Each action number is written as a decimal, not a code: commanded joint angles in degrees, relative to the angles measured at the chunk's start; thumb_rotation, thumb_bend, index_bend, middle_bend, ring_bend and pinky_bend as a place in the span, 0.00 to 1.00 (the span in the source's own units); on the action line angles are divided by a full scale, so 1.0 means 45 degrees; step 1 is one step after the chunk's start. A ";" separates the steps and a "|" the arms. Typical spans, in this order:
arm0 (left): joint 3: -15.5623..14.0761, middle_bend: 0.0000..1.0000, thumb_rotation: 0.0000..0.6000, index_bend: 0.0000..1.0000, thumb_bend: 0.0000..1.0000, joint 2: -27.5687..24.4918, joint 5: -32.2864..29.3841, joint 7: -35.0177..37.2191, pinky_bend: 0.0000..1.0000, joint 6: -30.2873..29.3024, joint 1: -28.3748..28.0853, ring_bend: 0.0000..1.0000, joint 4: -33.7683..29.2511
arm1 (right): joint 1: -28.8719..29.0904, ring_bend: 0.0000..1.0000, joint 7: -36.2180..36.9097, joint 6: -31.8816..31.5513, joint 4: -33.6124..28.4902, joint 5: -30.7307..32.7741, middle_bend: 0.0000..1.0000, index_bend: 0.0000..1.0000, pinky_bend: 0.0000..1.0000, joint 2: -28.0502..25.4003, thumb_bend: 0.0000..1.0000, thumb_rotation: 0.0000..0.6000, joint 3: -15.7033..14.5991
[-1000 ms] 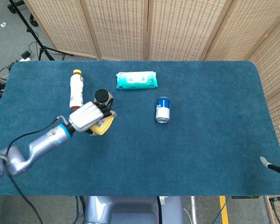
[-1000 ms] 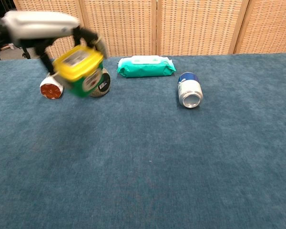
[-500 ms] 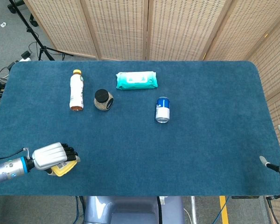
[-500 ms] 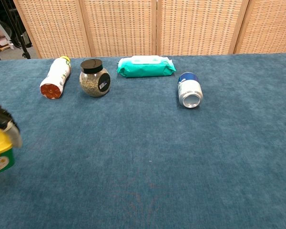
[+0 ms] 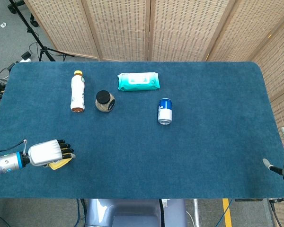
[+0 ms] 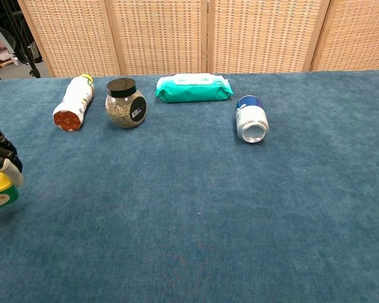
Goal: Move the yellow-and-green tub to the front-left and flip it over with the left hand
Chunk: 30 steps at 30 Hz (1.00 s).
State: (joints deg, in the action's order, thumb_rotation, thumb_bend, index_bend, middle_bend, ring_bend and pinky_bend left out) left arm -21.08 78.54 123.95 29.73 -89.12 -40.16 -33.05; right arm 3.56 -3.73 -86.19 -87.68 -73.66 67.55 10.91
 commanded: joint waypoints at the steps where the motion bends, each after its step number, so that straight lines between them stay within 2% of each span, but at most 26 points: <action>1: 0.0518 0.49 1.00 0.55 0.07 0.1493 -0.0402 0.1110 0.44 -0.1244 0.0415 0.41 0.2286 | -0.0002 0.00 -0.0007 0.0004 0.0015 0.0032 0.00 0.07 0.00 0.0006 0.00 1.00 0.0017; 5: 0.0549 0.47 1.00 0.55 0.02 0.2315 -0.0536 0.1389 0.44 -0.1461 0.0416 0.41 0.3611 | 0.0036 0.00 -0.0069 0.0089 0.0056 0.0062 0.00 0.07 0.00 0.0046 0.00 1.00 0.0010; 7: 0.0546 0.38 1.00 0.50 0.00 0.2649 -0.0567 0.1339 0.44 -0.1517 0.0361 0.38 0.4048 | 0.0051 0.00 -0.0106 0.0109 0.0060 0.0053 0.00 0.07 0.00 0.0070 0.00 1.00 -0.0001; 9: 0.0556 0.23 1.00 0.38 0.00 0.2988 -0.0643 0.1226 0.43 -0.1522 0.0303 0.27 0.4492 | 0.0057 0.00 -0.0157 0.0115 0.0062 0.0040 0.00 0.07 0.00 0.0098 0.00 1.00 -0.0019; 11: 0.0485 0.06 1.00 0.19 0.00 0.3160 -0.0648 0.1045 0.37 -0.1338 0.0258 0.12 0.4836 | 0.0055 0.00 -0.0174 0.0114 0.0062 0.0035 0.00 0.07 0.00 0.0114 0.00 1.00 -0.0028; 13: 0.0412 0.00 1.00 0.08 0.00 0.3259 -0.0674 0.0984 0.32 -0.1105 0.0245 0.06 0.5029 | 0.0050 0.00 -0.0177 0.0096 0.0065 0.0033 0.00 0.07 0.00 0.0119 0.00 1.00 -0.0022; 17: 0.0390 0.00 1.00 0.01 0.00 0.3244 -0.0928 0.1243 0.30 -0.1158 0.0301 0.03 0.5088 | 0.0029 0.00 -0.0122 0.0054 0.0040 0.0013 0.00 0.07 0.00 0.0090 0.00 1.00 -0.0002; 27: 0.0728 0.00 1.00 0.00 0.00 0.2523 -0.1860 0.2490 0.29 -0.2003 0.0825 0.02 0.4651 | 0.0063 0.00 -0.0167 0.0145 -0.0001 -0.0134 0.00 0.07 0.00 0.0110 0.00 1.00 -0.0109; 30: 0.1027 0.00 1.00 0.00 0.00 0.2189 -0.2308 0.3052 0.29 -0.2688 0.1061 0.02 0.4193 | 0.0057 0.00 -0.0166 0.0163 -0.0047 -0.0187 0.00 0.07 0.00 0.0102 0.00 1.00 -0.0154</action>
State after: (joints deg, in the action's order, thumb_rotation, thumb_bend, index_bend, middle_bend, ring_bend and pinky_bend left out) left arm -17.51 89.46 115.02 41.87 -99.03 -36.20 -12.77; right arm 3.82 -4.48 -85.47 -87.88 -74.48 68.02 10.24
